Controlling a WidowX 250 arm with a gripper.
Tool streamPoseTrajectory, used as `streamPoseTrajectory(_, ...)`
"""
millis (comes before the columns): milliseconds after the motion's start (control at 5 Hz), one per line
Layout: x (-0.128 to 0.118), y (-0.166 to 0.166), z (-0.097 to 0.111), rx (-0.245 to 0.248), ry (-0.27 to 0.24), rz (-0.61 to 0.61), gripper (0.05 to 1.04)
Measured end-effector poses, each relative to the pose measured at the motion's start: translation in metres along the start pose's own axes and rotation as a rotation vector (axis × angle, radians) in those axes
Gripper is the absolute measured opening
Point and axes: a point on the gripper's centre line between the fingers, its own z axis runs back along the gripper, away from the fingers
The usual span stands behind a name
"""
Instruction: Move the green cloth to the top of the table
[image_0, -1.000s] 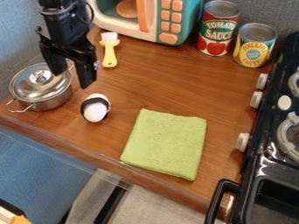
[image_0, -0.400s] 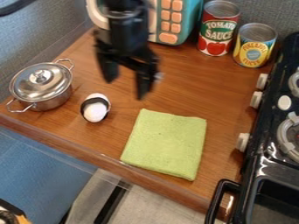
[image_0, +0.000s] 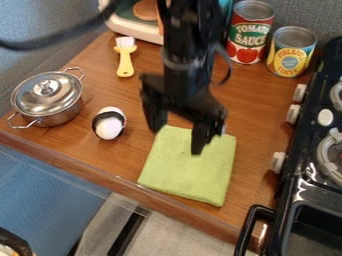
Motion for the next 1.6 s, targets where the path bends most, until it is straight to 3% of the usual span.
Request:
streamPoseTrajectory(400, -0.011, -0.015, -0.04, 0.021, 0.019, 0.031, 1.001)
streamPoseTrajectory(800, 0.005, -0.016, -0.052, 0.032, 0.015, 0.023, 1.001)
streamPoseTrajectory(1200, 0.06, -0.03, -0.054, -0.041, -0.009, -0.057, 1.001)
streamPoseTrajectory(1600, 0.12, -0.034, -0.056, -0.012, -0.03, -0.168, 1.001)
